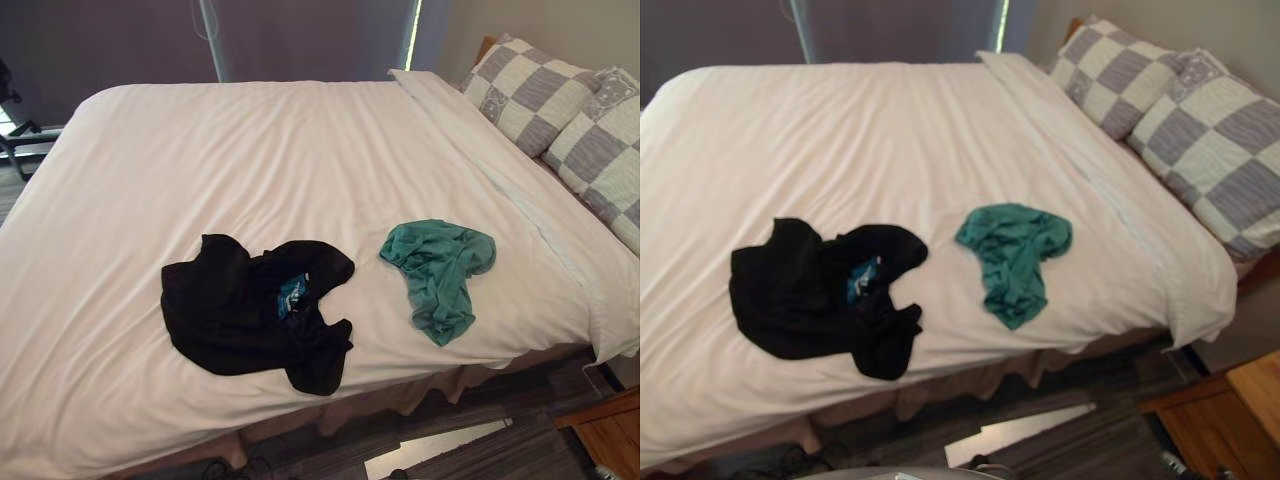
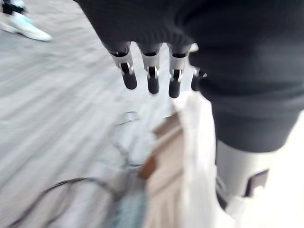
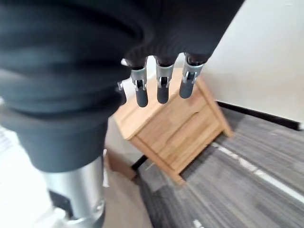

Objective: Tidy up the quilt and then pick up the clothes from the bed and put them into the laundry hamper.

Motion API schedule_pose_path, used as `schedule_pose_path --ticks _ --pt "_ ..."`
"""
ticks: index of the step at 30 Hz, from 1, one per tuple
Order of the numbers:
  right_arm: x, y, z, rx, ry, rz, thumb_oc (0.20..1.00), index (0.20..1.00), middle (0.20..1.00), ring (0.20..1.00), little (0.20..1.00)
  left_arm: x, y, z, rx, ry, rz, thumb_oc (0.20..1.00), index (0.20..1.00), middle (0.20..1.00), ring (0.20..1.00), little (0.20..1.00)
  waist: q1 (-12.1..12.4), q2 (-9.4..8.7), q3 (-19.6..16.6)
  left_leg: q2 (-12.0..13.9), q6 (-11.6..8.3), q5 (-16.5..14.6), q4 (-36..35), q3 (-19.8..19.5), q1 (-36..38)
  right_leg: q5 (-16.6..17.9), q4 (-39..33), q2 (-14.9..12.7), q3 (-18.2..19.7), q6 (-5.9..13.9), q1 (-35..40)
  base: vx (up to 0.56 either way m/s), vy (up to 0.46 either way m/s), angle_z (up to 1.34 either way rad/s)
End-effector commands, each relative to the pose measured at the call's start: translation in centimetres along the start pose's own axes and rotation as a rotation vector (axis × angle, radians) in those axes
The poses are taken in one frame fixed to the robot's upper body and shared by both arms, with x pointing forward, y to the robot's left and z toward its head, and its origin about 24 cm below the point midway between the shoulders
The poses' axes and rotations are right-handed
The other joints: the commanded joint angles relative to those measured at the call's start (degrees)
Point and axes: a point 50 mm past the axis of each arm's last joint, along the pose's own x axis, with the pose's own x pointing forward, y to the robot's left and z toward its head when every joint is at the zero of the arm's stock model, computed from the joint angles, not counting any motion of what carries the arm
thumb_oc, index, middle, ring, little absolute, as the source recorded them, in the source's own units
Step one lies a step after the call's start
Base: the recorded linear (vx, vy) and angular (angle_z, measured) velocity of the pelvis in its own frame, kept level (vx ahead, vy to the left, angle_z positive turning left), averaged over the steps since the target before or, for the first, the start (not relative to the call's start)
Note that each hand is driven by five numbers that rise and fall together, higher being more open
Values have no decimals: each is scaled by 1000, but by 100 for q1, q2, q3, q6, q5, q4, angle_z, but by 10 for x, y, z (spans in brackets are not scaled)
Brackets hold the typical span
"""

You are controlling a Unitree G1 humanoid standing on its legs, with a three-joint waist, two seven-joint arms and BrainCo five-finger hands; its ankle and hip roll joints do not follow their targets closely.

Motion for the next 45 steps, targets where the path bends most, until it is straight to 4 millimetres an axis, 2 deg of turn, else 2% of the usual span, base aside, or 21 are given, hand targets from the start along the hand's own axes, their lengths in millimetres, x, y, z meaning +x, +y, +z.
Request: schedule_pose_path --ticks 1,3,4,5,6,9,10,12,13,18,21,23,24,25,28,32,35,39,41,44,45 --pt "12 -11 80 29 -303 -111 1000 1000 1000 1000 1000 0 1 103 -26 -437 70 1000 1000 1000 1000 1000 54 151 228 247 -313 -20 7 465 181 215 -18 -288 234 457 -74 -4 -14 15" --pt "8 -22 120 -2 -478 -156 1000 1000 1000 1000 1000 -34 3 189 -52 -846 29 1000 1000 1000 1000 1000 65 199 222 254 -304 -60 7 409 181 165 3 -301 227 479 -70 8 -12 17" --pt "5 -21 135 -2 -543 -147 1000 1000 1000 1000 1000 -51 -1 213 -65 -970 -18 1000 1000 1000 1000 1000 52 211 213 248 -297 -61 7 391 166 158 3 -312 232 480 -77 1 -10 28" --pt "5 -21 135 -1 -543 -148 1000 1000 1000 1000 1000 -52 -2 214 -66 -971 -18 1000 1000 1000 1000 1000 55 209 220 246 -293 -30 7 391 146 186 -3 -312 231 472 -92 11 -14 25" --pt "-3 -16 158 -27 -640 -120 1000 1000 1000 1000 1000 -75 -12 239 -70 -1107 -101 1000 1000 1000 1000 1000 34 221 222 237 -286 -76 7 380 180 153 6 -329 244 484 -69 13 -18 14" --pt "-18 0 193 -108 -798 -55 1000 1000 1000 1000 1000 -115 -57 264 24 -1272 -301 1000 1000 1000 1000 1000 -53 247 263 223 -256 -85 7 413 186 165 16 -351 315 481 -118 -9 -7 -3" --pt "-22 4 203 -120 -833 -39 1000 1000 1000 1000 1000 -123 -70 267 72 -1298 -347 1000 1000 1000 1000 1000 -85 264 291 221 -243 -89 7 427 189 168 23 -357 342 477 -136 -37 -3 -2" --pt "-22 4 203 -117 -833 -42 1000 1000 1000 1000 1000 -124 -71 269 70 -1301 -348 1000 1000 1000 1000 1000 -64 266 293 222 -239 -56 7 434 159 201 16 -355 351 467 -168 -51 -3 -11" --pt "-41 29 234 -126 -956 41 1000 1000 1000 1000 1000 -144 -116 274 204 -1338 -462 1000 1000 1000 1000 1000 -183 297 422 213 -214 -36 7 523 104 244 76 -349 489 464 -359 -85 -3 -18" --pt "-78 60 282 -132 -1144 129 1000 1000 1000 1000 1000 -149 -176 271 304 -1212 -535 1000 1000 1000 1000 1000 -297 325 782 226 -182 88 7 691 -206 347 260 -310 776 464 -958 -146 2 -26" --pt "-88 64 296 -143 -1198 137 1000 1000 1000 1000 1000 -150 -190 271 327 -1168 -542 1000 1000 1000 1000 1000 -300 315 909 233 -185 168 7 724 -372 387 305 -298 828 466 -1170 -97 -17 -20" --pt "-96 63 311 -151 -1244 133 1000 1000 1000 1000 1000 -143 -208 259 429 -1070 -568 1000 1000 1000 1000 1000 -301 298 1058 227 -193 271 7 712 -571 430 340 -302 833 460 -1366 -68 -22 -3" --pt "-96 63 312 -150 -1244 132 1000 1000 1000 1000 1000 -143 -208 260 427 -1071 -568 815 815 815 815 815 -301 304 1055 227 -192 275 7 710 -587 430 345 -302 832 460 -1382 -51 -15 4" --pt "-97 59 320 -158 -1262 115 1000 1000 1000 1000 1000 -141 -215 252 489 -1040 -586 200 200 200 200 200 -293 310 1140 222 -201 334 7 696 -698 447 351 -314 817 462 -1478 -45 -7 7" --pt "-101 53 338 -173 -1295 76 1000 1000 1000 1000 1000 -140 -226 235 582 -1005 -623 200 200 200 200 200 -248 342 1235 206 -213 392 7 657 -877 477 375 -328 793 475 -1647 -47 -15 4" --pt "-103 43 364 -201 -1316 9 1000 1000 1000 1000 1000 -144 -233 216 586 -990 -684 200 200 200 200 200 -113 386 1320 192 -234 450 7 624 -1070 517 414 -352 747 479 -1810 -49 -23 5" --pt "-98 23 394 -220 -1275 -48 1000 1000 1000 1000 1000 -148 -230 184 402 -907 -819 200 200 200 200 200 155 498 1527 147 -250 560 7 543 -1348 554 518 -413 672 466 -2043 -84 -31 9" --pt "-87 8 411 -257 -1189 -82 1000 1000 1000 1000 1000 -143 -216 163 209 -805 -886 200 200 200 200 200 388 655 1719 98 -275 675 7 505 -1597 564 649 -517 576 452 -2284 -76 -8 13" --pt "-83 8 411 -265 -1157 -77 1000 1000 1000 1000 1000 -142 -211 159 156 -786 -895 200 200 200 200 200 446 702 1765 90 -280 713 7 486 -1663 555 688 -531 533 448 -2331 -67 0 13" --pt "-56 20 389 -291 -994 -18 1000 1000 1000 1000 1000 -139 -189 153 -14 -750 -946 200 200 200 200 200 609 845 1848 45 -267 733 7 407 -1738 516 789 -591 385 459 -2346 -59 10 16" --pt "-56 20 390 -291 -994 -17 1000 1000 1000 1000 1000 -139 -189 153 -14 -750 -946 200 200 200 200 200 610 843 1837 48 -267 745 7 408 -1757 536 775 -586 385 454 -2360 -19 3 17"
